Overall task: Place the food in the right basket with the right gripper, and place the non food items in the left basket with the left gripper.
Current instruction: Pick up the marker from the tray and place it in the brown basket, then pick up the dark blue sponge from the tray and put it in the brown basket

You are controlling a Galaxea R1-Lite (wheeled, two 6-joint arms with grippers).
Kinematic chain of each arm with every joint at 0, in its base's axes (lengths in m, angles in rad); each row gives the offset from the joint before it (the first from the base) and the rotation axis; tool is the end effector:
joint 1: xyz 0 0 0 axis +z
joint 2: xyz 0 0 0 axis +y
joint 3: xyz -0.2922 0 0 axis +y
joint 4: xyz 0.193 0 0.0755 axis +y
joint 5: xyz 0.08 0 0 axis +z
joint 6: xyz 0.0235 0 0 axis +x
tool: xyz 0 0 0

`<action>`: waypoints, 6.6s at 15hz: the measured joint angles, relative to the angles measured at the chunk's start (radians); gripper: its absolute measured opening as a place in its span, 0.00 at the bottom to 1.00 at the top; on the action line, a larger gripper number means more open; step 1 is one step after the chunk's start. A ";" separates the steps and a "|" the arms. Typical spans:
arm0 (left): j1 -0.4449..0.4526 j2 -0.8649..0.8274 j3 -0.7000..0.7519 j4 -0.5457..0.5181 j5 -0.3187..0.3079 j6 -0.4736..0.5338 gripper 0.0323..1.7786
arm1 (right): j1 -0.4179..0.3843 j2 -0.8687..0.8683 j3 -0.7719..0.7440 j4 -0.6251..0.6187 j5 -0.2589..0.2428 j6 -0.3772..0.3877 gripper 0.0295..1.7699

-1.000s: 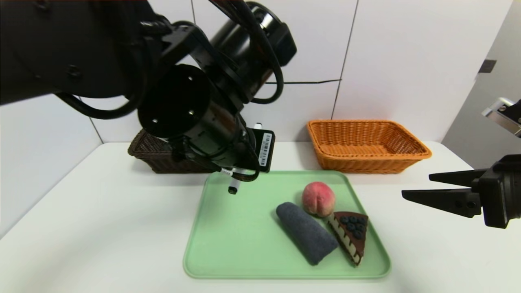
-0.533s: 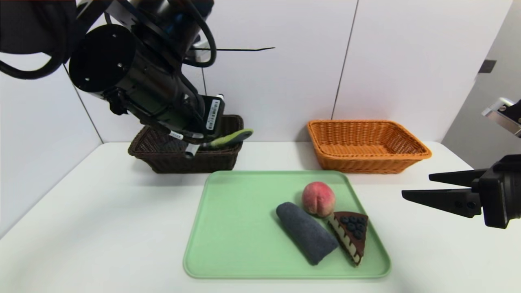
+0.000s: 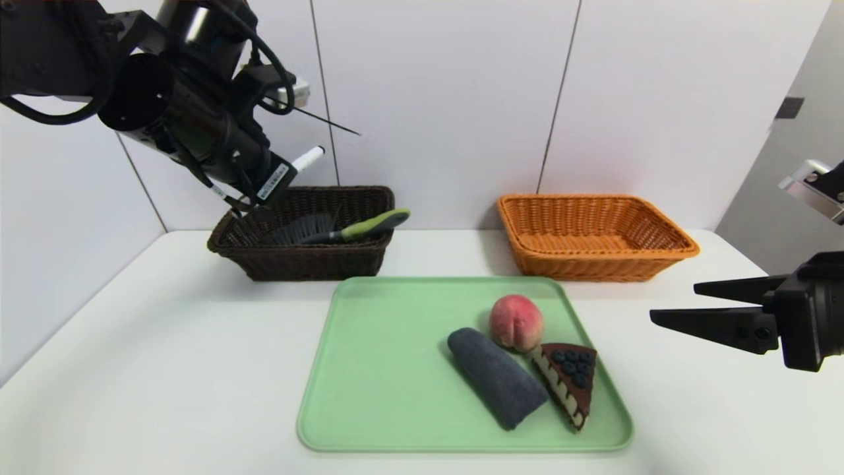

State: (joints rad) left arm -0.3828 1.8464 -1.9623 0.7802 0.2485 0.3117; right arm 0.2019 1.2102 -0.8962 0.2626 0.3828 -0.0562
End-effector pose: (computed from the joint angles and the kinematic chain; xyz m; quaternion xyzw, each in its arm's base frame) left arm 0.3207 -0.1229 0.3151 0.2464 0.2964 -0.1108 0.9161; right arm 0.1835 0.0465 0.2301 -0.0001 0.2753 0.2842 0.9184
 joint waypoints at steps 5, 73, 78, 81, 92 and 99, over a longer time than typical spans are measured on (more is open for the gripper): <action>0.125 0.081 0.000 -0.130 -0.007 0.361 0.11 | 0.000 0.000 -0.003 0.000 0.000 -0.004 0.96; -0.637 0.364 -0.006 0.038 0.139 -1.091 0.95 | -0.012 -0.031 0.084 -0.014 -0.002 0.000 0.96; -0.637 0.413 -0.006 0.036 0.139 -1.095 0.95 | -0.012 -0.042 0.098 -0.015 -0.001 0.000 0.96; -0.637 0.432 -0.007 0.034 0.139 -1.100 0.95 | -0.013 -0.044 0.102 -0.015 -0.002 0.000 0.96; -0.624 0.407 -0.006 0.049 0.153 -1.081 0.14 | -0.014 -0.050 0.102 -0.016 -0.003 0.001 0.96; -0.541 0.195 -0.006 0.126 0.206 -1.018 0.14 | -0.014 -0.055 0.102 -0.015 -0.002 0.001 0.96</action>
State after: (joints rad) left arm -0.9236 2.0411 -1.9681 0.9057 0.4540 -0.7062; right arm 0.1879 1.1551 -0.7943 0.2477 0.3809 -0.0547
